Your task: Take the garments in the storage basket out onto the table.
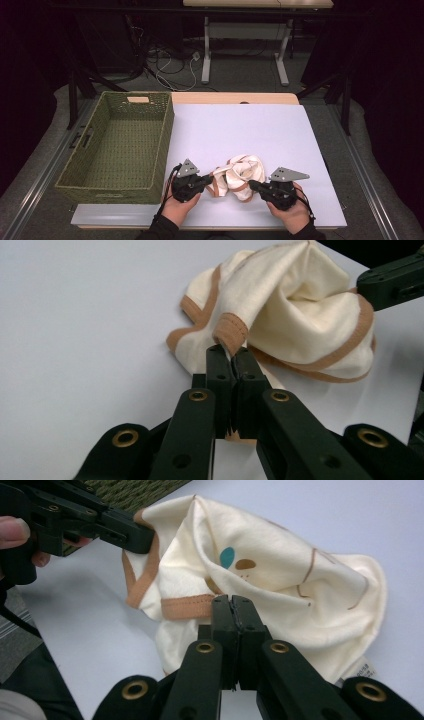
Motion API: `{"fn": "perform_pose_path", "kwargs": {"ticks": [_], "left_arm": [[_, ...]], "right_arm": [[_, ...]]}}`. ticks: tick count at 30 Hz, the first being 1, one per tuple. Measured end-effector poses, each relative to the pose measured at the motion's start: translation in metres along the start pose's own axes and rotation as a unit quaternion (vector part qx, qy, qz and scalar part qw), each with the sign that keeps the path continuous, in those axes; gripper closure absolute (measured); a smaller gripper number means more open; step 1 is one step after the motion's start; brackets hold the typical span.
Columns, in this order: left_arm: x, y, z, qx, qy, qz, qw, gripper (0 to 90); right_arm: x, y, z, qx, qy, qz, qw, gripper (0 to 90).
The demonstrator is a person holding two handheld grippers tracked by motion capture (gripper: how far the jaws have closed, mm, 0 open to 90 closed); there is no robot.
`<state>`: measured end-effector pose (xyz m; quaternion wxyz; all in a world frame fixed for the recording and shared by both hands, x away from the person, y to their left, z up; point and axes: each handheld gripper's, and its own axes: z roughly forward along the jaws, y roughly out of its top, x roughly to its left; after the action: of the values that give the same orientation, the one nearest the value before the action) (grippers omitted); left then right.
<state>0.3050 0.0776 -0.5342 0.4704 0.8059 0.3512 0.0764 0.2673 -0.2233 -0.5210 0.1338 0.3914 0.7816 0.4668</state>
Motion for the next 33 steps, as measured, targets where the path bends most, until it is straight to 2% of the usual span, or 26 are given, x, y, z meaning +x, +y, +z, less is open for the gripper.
{"fn": "perform_pose_path", "kwargs": {"ticks": [2, 9, 16, 18, 21, 22, 26, 28, 33], "left_arm": [[0.003, 0.004, -0.001, -0.005, 0.006, -0.004, 1.0000, 88.0], [0.015, 0.023, 0.003, -0.024, 0.026, -0.019, 0.9992, 88.1], [0.024, 0.042, 0.009, -0.041, 0.039, -0.033, 0.9979, 88.2], [0.029, 0.049, 0.012, -0.048, 0.049, -0.036, 0.9970, 88.2], [0.034, 0.054, 0.014, -0.045, 0.055, -0.038, 0.9967, 88.2], [0.038, 0.058, 0.017, -0.051, 0.060, -0.049, 0.9957, 88.2], [0.044, 0.060, 0.020, -0.051, 0.058, -0.059, 0.9953, 88.2], [0.047, 0.060, 0.024, -0.043, 0.059, -0.058, 0.9956, 88.2], [0.054, 0.058, 0.031, -0.046, 0.065, -0.073, 0.9941, 88.2]], "right_arm": [[-0.004, 0.001, -0.003, -0.007, -0.004, 0.009, 0.9999, 90.0], [-0.009, 0.007, -0.011, -0.019, -0.011, 0.017, 0.9996, 90.0], [-0.006, 0.014, -0.019, -0.036, -0.014, 0.009, 0.9992, 90.0], [-0.006, 0.017, -0.021, -0.038, -0.014, 0.005, 0.9992, 90.0], [-0.008, 0.019, -0.021, -0.045, -0.020, 0.001, 0.9988, 90.0], [-0.012, 0.021, -0.023, -0.046, -0.025, 0.005, 0.9986, 90.0], [-0.017, 0.023, -0.023, -0.049, -0.028, 0.017, 0.9982, 90.0], [-0.019, 0.022, -0.023, -0.051, -0.028, 0.019, 0.9981, 90.0], [-0.019, 0.020, -0.020, -0.044, -0.026, 0.021, 0.9985, 90.0]]}}
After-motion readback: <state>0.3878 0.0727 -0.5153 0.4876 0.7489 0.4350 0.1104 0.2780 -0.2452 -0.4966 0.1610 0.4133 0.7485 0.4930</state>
